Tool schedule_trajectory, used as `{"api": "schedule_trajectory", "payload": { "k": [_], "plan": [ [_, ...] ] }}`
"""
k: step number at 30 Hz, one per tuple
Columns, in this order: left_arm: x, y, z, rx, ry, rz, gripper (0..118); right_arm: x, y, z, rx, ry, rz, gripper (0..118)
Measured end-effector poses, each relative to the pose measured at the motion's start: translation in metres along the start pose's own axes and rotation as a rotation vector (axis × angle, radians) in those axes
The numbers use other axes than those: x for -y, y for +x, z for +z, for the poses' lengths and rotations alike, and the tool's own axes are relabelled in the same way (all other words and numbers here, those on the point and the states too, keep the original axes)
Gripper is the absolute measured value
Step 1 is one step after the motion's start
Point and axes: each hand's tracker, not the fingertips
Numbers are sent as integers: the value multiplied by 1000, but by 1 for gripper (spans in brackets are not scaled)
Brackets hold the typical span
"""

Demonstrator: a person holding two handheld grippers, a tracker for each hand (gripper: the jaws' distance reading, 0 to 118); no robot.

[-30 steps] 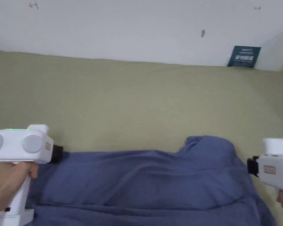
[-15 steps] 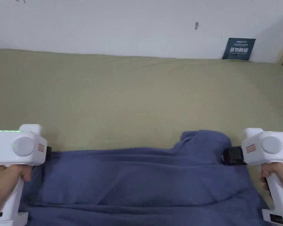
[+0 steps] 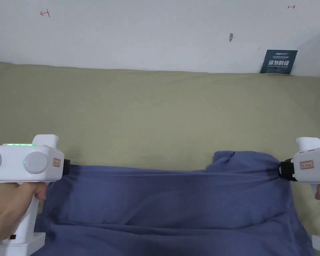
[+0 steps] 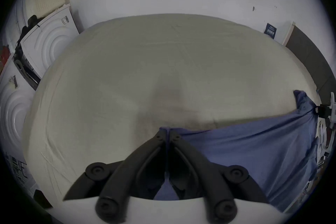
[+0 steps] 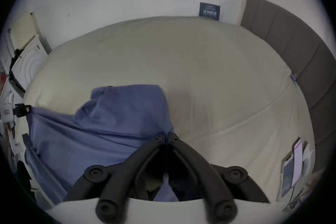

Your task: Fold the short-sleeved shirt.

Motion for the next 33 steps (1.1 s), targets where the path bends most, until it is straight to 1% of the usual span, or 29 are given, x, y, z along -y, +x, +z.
{"api": "schedule_trajectory", "payload": {
  "k": [5, 10, 16, 20, 22, 24, 28, 31, 32, 33],
  "plan": [
    [18, -15, 48, 11, 65, -4, 2, 18, 4, 54, -34, 76, -22, 2],
    [48, -30, 89, 44, 107, 7, 2, 51, -2, 104, -44, 134, 27, 2],
    [100, -39, 123, 65, 137, 25, 2, 112, -5, 144, -44, 161, 41, 2],
    [137, -44, 132, 100, 143, 2, 2, 153, -3, 150, -35, 147, 48, 2],
    [154, -44, 131, 84, 132, -17, 2, 174, 0, 147, -54, 130, 21, 2],
    [168, -44, 127, 88, 127, -14, 2, 191, 0, 141, -50, 123, 23, 2],
    [188, -39, 116, 65, 95, -3, 2, 215, 3, 122, -43, 81, -16, 2],
    [195, -37, 107, 53, 70, 7, 3, 222, 7, 109, -39, 61, -27, 4],
    [197, -36, 106, 54, 69, 11, 14, 222, 7, 107, -38, 50, -33, 17],
    [197, -36, 106, 55, 69, 16, 40, 223, 6, 108, -29, 53, -38, 41]
  ]
}}
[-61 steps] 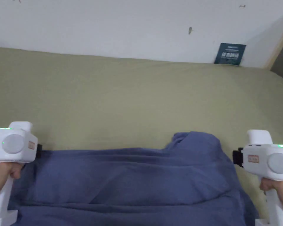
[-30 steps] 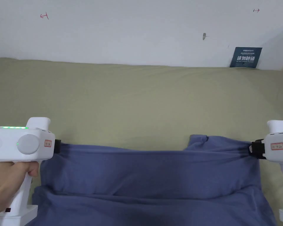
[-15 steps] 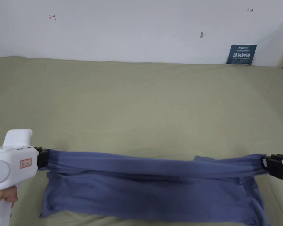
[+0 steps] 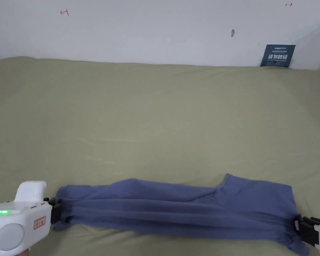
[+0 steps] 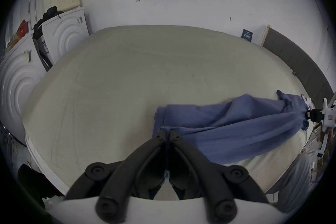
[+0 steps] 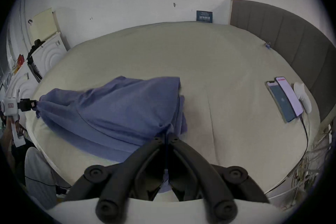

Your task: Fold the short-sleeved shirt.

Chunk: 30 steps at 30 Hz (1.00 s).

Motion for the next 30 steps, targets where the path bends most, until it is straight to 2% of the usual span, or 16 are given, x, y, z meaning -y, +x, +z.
{"api": "schedule_trajectory", "payload": {
  "k": [2, 3, 4, 5, 9, 10, 11, 12, 13, 14, 16, 23, 27, 30],
  "plan": [
    [-1, 2, 1, -29, 7, 4, 118, -3, -1, 2, 24, 0, -5, 116],
    [-1, 1, 1, -38, 8, 1, 115, -5, -2, 4, 31, 0, -10, 116],
    [-2, 1, 3, -49, 20, 2, 109, -6, -6, 8, 38, 5, -13, 110],
    [-2, -2, 10, -50, 73, 7, 109, -6, -8, 17, 44, 96, -7, 110],
    [-4, 3, 22, -79, 101, 5, 107, -19, -33, 31, 69, 132, 13, 109],
    [-4, 4, 26, -82, 117, 4, 104, -21, -42, 35, 53, 163, 19, 107],
    [-4, 10, 30, -92, 144, -3, 91, -22, -50, 39, 41, 182, 29, 92],
    [-3, 14, 34, -116, 159, -17, 66, -25, -59, 42, 31, 206, 34, 62],
    [-2, 16, 36, -127, 164, -25, 24, -25, -74, 44, 64, 240, 59, 16],
    [1, 16, 37, -123, 182, -21, 0, -25, -84, 48, 90, 332, 50, 0],
    [0, 21, 43, -94, 170, -12, 0, -25, -108, 49, 74, 329, 84, 0],
    [-3, 11, 55, -45, 186, 38, 0, -13, -176, 67, 163, 563, 108, 0],
    [-21, -20, 47, 94, 83, 164, 0, -13, -197, 67, 154, 571, 150, 0],
    [-36, -57, 22, 252, -71, 271, 0, -15, -208, 63, 129, 576, 162, 0]
  ]
}}
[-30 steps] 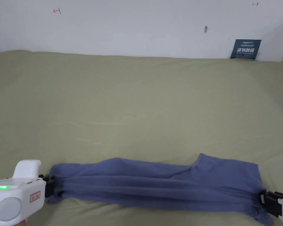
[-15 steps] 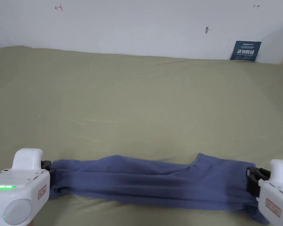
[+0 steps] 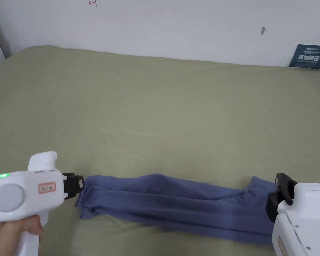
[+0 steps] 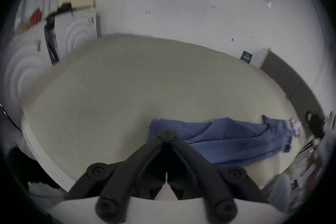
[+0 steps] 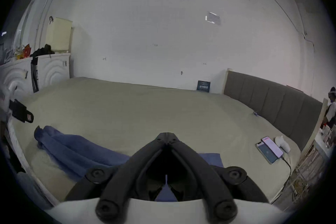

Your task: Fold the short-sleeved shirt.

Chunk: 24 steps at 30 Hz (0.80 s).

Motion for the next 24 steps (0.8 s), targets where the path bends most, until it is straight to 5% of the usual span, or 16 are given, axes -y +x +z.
{"api": "schedule_trajectory", "payload": {
  "k": [10, 12, 13, 14, 15, 24],
  "plan": [
    [-64, -72, -57, 311, -324, 136, 5, -2, -13, -4, -13, -1, 2, 0],
    [-62, -73, -61, 336, -360, 150, 24, -1, -13, -6, -14, -9, 2, 0],
    [-63, -74, -66, 339, -373, 157, 50, 0, -12, -6, -16, -12, 7, 0],
    [-62, -74, -70, 341, -376, 158, 97, 0, -12, -8, -20, -15, 11, 0],
    [-55, -73, -73, 360, -396, 158, 118, 1, -12, -9, -18, -18, 13, 0],
    [-25, -72, -93, 596, -413, 345, 102, -1, -4, -12, -11, -33, -1, 0]
  ]
}}
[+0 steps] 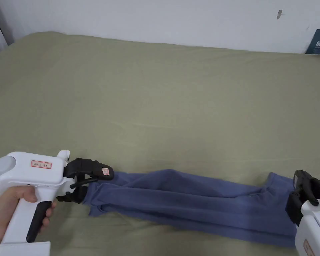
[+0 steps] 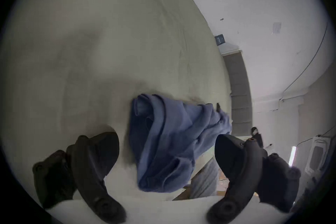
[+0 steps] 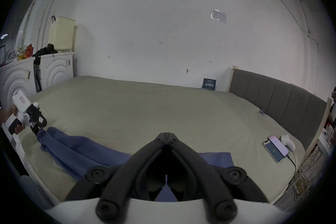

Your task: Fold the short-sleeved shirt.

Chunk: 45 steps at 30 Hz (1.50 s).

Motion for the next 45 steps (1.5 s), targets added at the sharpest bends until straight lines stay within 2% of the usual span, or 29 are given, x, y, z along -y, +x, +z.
{"api": "schedule_trajectory", "payload": {
  "k": [1, 3, 4, 5, 8, 11, 13, 18, 20, 25, 29, 36, 41, 45],
  "plan": [
    [2, -2, -9, -27, -3, -5, 92, 0, 1, 0, 1, -1, -2, 0],
    [2, -7, -22, -54, -26, 29, 46, -1, 2, -1, 2, 3, -2, 0],
    [2, -7, -27, -72, -27, 42, 30, -2, 3, -1, 3, 4, 2, 0],
    [1, -10, -32, -114, -21, 54, 22, -3, 5, -1, 3, 5, 3, 0],
    [9, -10, -29, -88, 4, 59, 13, -7, 8, 0, 5, 11, 7, 0],
    [13, 3, -26, -151, 18, -21, 12, -10, 10, 0, 9, 15, -1, 0],
    [14, 8, -20, -161, 36, 4, 11, -10, 11, 1, 10, 17, -10, 0],
    [23, 26, 10, -154, 87, -38, 11, -13, 14, 3, 3, 19, -24, 0],
    [24, 34, 28, -211, 130, -68, 11, -15, 14, 4, -3, 23, -25, 0],
    [33, 46, 76, -252, 191, -94, 11, -20, 14, 5, -25, 40, -32, 0],
    [39, 64, 84, -317, 200, -129, 11, -21, 9, 3, -38, 47, -36, 0],
    [52, 141, 26, -514, 128, -392, 11, -20, 2, 4, -54, 45, -36, 0],
    [63, 189, -35, -548, 62, -556, 11, -20, 3, 5, -51, 50, -37, 0],
    [74, 208, -96, -575, -47, -609, 11, -20, 5, 5, -43, 53, -40, 0]
  ]
}}
